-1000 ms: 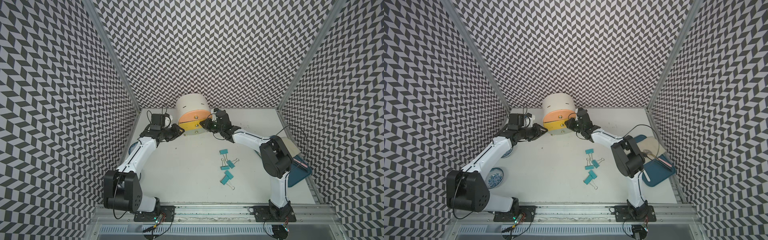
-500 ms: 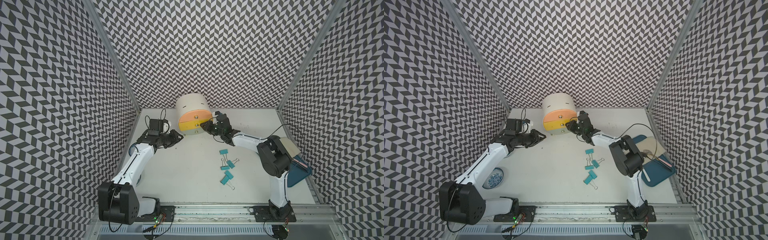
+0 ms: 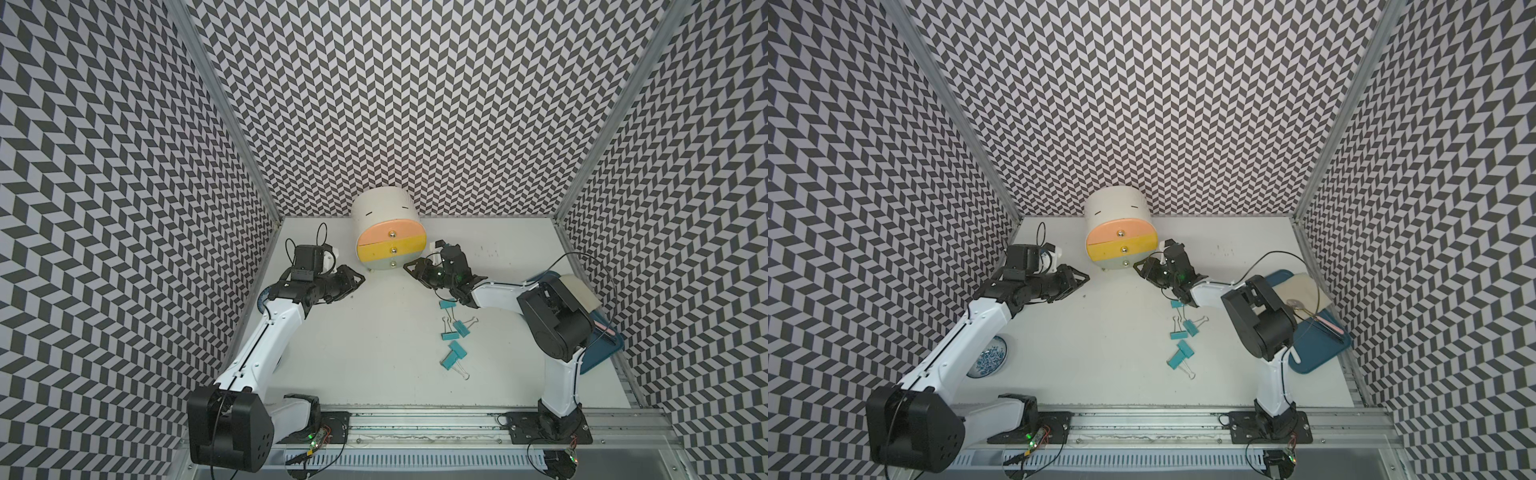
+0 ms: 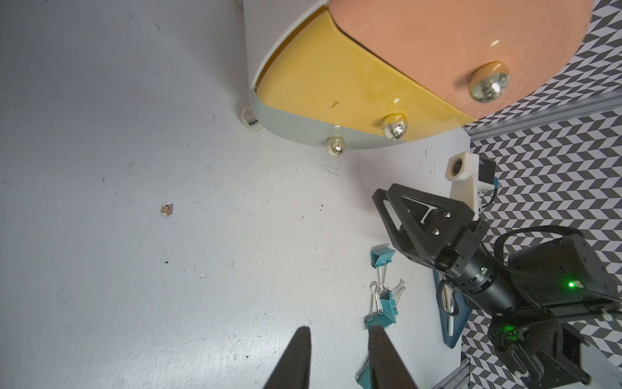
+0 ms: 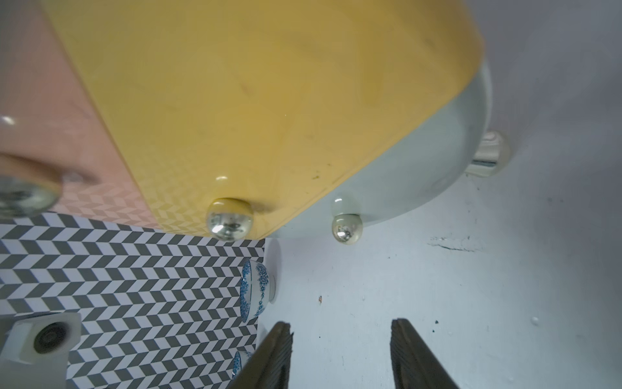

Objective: Put the binder clips in the drawer according to color
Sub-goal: Open the drawer in the storage box.

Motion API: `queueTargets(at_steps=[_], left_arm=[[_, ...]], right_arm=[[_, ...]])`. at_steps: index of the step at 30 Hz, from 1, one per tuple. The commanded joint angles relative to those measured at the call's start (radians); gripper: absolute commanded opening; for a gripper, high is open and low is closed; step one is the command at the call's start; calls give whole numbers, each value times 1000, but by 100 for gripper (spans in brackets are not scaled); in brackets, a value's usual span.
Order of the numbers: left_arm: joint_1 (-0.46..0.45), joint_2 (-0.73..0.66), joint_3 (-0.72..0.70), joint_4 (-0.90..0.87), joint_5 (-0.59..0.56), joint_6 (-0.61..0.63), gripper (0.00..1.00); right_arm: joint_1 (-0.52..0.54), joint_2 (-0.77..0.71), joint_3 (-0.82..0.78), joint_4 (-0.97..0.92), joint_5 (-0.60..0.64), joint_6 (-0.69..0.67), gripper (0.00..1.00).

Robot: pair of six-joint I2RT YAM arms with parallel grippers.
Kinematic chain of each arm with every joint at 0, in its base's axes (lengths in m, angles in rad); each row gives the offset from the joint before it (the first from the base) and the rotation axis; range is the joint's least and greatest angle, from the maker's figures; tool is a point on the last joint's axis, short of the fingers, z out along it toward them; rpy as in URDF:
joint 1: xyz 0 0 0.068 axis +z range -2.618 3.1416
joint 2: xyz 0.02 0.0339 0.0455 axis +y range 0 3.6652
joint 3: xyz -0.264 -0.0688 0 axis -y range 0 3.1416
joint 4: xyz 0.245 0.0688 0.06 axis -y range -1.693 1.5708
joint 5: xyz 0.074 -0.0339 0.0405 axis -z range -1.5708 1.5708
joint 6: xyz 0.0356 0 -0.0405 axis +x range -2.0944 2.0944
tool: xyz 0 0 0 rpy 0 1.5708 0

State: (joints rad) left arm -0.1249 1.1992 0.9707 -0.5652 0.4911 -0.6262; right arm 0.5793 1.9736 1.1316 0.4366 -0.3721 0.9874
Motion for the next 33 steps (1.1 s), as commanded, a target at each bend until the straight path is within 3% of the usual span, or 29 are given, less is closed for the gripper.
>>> queueTargets(at_steps=[1, 15, 33], left_arm=[[-6, -50, -13, -28, -12, -8, 34], [-7, -140, -46, -92, -13, -13, 35], [-8, -177, -50, -147, -5, 0, 35]], right_arm=[[16, 42, 30, 122, -30, 23, 54], [44, 172, 116, 180, -4, 92, 55], [42, 258, 171, 272, 85, 212, 42]])
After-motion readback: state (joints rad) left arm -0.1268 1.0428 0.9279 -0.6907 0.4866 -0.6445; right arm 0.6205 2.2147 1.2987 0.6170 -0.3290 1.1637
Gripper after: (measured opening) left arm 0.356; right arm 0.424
